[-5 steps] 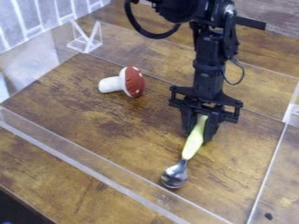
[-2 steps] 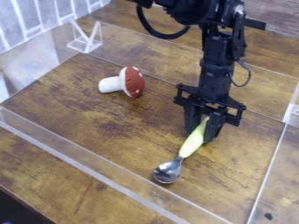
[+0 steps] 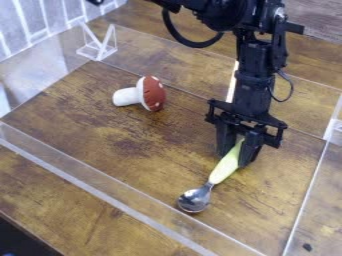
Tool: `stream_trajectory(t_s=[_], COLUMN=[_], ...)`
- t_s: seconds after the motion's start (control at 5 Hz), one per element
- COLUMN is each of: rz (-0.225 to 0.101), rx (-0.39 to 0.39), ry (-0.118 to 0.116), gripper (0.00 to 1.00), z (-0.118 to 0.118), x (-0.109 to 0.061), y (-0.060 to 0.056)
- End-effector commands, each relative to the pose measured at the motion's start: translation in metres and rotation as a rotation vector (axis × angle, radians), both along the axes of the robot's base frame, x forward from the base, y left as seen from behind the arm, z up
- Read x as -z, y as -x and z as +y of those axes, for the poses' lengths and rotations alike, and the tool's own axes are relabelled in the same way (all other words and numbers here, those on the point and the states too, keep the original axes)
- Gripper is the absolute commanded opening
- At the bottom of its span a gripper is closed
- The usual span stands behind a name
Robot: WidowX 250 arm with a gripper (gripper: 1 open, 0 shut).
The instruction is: Move the green spoon to the left side of the table
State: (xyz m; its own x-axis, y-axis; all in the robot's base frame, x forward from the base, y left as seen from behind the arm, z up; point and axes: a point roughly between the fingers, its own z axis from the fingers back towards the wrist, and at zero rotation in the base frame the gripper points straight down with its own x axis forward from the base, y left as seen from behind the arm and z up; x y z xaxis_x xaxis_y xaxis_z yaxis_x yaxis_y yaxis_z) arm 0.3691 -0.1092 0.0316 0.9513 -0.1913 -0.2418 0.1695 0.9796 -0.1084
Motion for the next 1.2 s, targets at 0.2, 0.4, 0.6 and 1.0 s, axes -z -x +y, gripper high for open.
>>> stream_trajectory(t_s=[0.2, 0.4, 0.6, 1.0], rz=[-0.010, 0.009, 0.027, 0.053], rx=[0.039, 0.037, 0.031, 0.024], ry=[0.034, 0.030, 0.026, 0.016], gripper=[0.00, 0.00, 0.00, 0.00], z=[-0.012, -0.009, -0.005, 0.002], x=[-0.016, -0.015, -0.016, -0.018], y=[0.003, 0.006, 0.009, 0.015])
